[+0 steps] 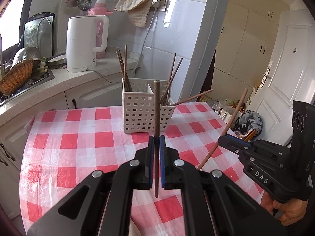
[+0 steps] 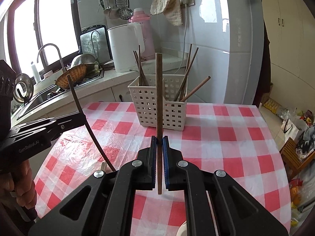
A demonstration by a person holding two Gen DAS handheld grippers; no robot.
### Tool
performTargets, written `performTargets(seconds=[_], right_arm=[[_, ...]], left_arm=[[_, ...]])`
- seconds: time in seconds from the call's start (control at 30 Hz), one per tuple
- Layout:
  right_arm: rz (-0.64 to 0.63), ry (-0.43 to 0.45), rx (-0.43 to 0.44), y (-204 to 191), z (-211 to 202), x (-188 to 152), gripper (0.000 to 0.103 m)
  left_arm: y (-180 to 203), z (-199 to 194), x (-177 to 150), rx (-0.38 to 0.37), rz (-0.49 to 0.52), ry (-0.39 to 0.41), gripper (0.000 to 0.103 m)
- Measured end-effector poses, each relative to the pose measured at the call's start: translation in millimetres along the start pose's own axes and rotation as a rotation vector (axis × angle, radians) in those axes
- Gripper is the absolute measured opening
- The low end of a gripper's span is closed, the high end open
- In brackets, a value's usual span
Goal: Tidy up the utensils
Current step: 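Carry the chopstick into the caddy with the right gripper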
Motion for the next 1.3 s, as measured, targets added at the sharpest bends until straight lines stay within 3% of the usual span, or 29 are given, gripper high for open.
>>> performTargets(seconds=[0.3, 0.53, 0.77, 1.0, 1.3], right_arm=[[-0.047, 0.051, -0.008, -2, -3, 66, 0.008], [-0.08, 0.102, -0.026, -4, -4, 138, 0.008], [-0.086, 0.109, -0.055, 2, 13, 190, 0.008], [-0.058, 0.083, -0.074, 15, 48, 207, 0.008], [-0.036, 0.021, -0.082, 28, 85, 197, 0.008]], left_arm=[[-1, -7, 59, -0.001, 0.04, 0.032, 0.005], [7, -10, 126, 0.014, 0.094, 0.082, 0.005], [11, -4, 189, 0.045, 0.126, 0.132, 0.005], [5, 29, 223, 0.061, 0.118, 0.124, 0.005], [-7, 74, 223, 0.081, 0.111, 0.094, 0.005]])
Point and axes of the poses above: each gripper's, at about its wrist camera, not at the fingertips, and z roughly the way its jaws point, y to its right, x to its top, the point moved 3 cm from there along z, roughly the way its jaws point, and after that the axes turned 4 degrees about -z, right-handed, at the moved point
